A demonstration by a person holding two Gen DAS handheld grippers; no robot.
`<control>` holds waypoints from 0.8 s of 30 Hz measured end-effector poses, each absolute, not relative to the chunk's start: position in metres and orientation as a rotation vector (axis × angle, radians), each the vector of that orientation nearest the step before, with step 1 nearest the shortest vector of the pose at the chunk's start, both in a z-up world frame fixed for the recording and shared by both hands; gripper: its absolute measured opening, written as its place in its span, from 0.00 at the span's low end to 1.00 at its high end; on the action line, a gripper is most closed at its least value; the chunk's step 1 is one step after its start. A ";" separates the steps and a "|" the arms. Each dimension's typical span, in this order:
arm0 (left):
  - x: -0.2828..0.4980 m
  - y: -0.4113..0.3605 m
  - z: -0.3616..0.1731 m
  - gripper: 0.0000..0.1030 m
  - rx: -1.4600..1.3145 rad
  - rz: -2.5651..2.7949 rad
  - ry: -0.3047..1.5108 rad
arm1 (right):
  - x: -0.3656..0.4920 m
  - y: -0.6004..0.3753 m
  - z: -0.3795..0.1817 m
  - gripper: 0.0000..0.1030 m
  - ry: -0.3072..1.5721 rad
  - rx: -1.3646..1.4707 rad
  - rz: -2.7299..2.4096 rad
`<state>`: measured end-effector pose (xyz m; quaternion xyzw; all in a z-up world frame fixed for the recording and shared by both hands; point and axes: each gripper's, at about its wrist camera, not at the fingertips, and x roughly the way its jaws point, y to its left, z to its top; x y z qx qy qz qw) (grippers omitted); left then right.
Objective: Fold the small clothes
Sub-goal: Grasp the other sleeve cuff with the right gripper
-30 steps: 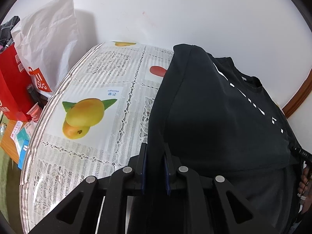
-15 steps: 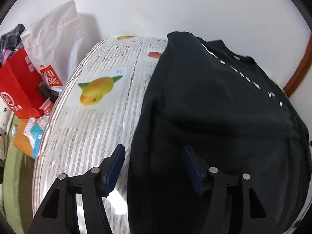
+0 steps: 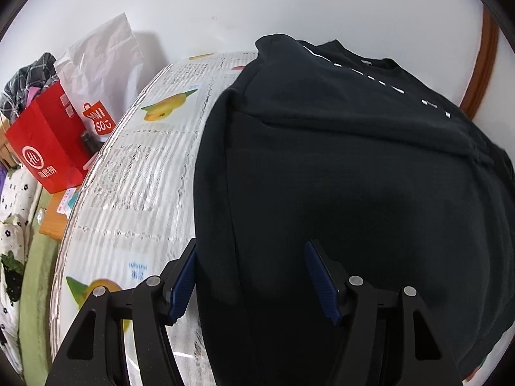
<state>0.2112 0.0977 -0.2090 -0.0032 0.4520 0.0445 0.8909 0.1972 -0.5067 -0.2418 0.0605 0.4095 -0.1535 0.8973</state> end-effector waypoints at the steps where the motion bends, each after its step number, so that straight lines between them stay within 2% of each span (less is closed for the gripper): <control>1: 0.209 0.097 -0.209 0.61 0.001 0.095 0.927 | 0.202 -0.509 -0.248 0.66 0.862 0.126 -0.348; 5: 0.208 0.102 -0.210 0.65 -0.024 0.103 0.912 | 0.213 -0.503 -0.254 0.64 0.851 0.101 -0.381; 8: 0.204 0.107 -0.211 0.66 -0.056 0.091 0.902 | 0.211 -0.505 -0.254 0.39 0.838 0.102 -0.397; 9: 0.203 0.107 -0.211 0.66 -0.060 0.089 0.899 | 0.211 -0.507 -0.254 0.25 0.837 0.101 -0.420; 10: 0.202 0.107 -0.212 0.66 -0.061 0.089 0.897 | 0.210 -0.509 -0.253 0.15 0.841 0.091 -0.432; 17: 0.196 0.109 -0.212 0.67 -0.075 0.074 0.894 | 0.189 -0.508 -0.230 0.11 0.824 0.126 -0.402; 24: 0.181 0.119 -0.202 0.68 -0.095 0.020 0.910 | 0.190 -0.422 -0.137 0.10 0.718 0.072 -0.283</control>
